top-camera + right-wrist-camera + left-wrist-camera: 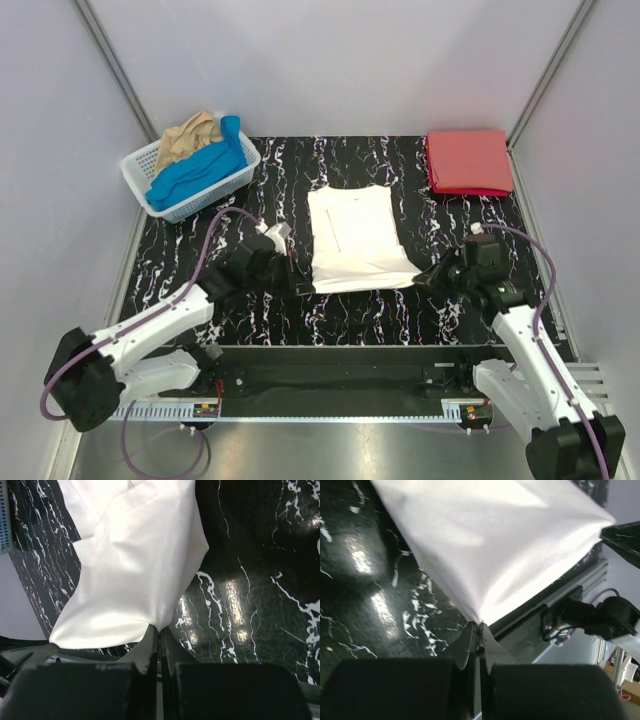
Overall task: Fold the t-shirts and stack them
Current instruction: Fold the tshirt
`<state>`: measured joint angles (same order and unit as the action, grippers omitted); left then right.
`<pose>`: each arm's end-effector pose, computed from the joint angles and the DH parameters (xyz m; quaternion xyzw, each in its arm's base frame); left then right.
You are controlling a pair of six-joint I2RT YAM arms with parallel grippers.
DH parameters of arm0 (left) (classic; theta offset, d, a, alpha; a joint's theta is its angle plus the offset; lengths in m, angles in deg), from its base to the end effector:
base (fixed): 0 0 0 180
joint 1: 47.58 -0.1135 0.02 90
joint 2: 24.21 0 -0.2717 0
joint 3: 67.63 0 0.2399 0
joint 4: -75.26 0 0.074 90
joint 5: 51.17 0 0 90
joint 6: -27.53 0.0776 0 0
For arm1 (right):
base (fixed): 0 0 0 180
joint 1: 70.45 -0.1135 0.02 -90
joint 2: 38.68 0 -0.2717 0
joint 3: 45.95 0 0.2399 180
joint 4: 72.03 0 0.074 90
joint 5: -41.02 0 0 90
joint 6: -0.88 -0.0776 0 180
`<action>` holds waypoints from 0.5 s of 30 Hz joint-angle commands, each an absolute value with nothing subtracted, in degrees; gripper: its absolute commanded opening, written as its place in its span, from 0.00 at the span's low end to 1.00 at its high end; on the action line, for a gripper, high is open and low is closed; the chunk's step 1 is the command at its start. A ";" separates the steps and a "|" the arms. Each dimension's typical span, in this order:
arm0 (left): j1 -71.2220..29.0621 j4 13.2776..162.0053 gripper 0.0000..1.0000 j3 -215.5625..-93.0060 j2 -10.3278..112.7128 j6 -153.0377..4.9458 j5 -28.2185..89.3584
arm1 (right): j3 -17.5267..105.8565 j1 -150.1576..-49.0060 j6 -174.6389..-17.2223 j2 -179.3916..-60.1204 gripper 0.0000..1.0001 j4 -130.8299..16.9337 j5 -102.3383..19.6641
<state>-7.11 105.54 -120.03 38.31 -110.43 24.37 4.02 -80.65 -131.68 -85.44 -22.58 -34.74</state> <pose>0.1733 -0.1734 0.2157 -0.0061 0.9021 -0.3721 0.2186 0.1704 0.0501 0.2171 0.2122 0.8972 0.2673 0.2802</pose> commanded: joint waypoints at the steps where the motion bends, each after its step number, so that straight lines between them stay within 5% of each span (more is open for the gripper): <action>1: -4.78 109.69 0.00 -119.73 32.32 -113.53 30.12 | 3.34 -80.65 -132.80 -80.35 0.00 -15.45 -36.50; 15: -8.28 119.98 0.00 -138.60 42.75 -106.59 34.71 | 19.41 -80.65 -127.00 -93.85 0.00 -18.77 -41.95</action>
<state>-5.63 116.57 -131.13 40.60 -110.37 30.51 12.56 -80.94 -130.22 -90.71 -15.30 -36.42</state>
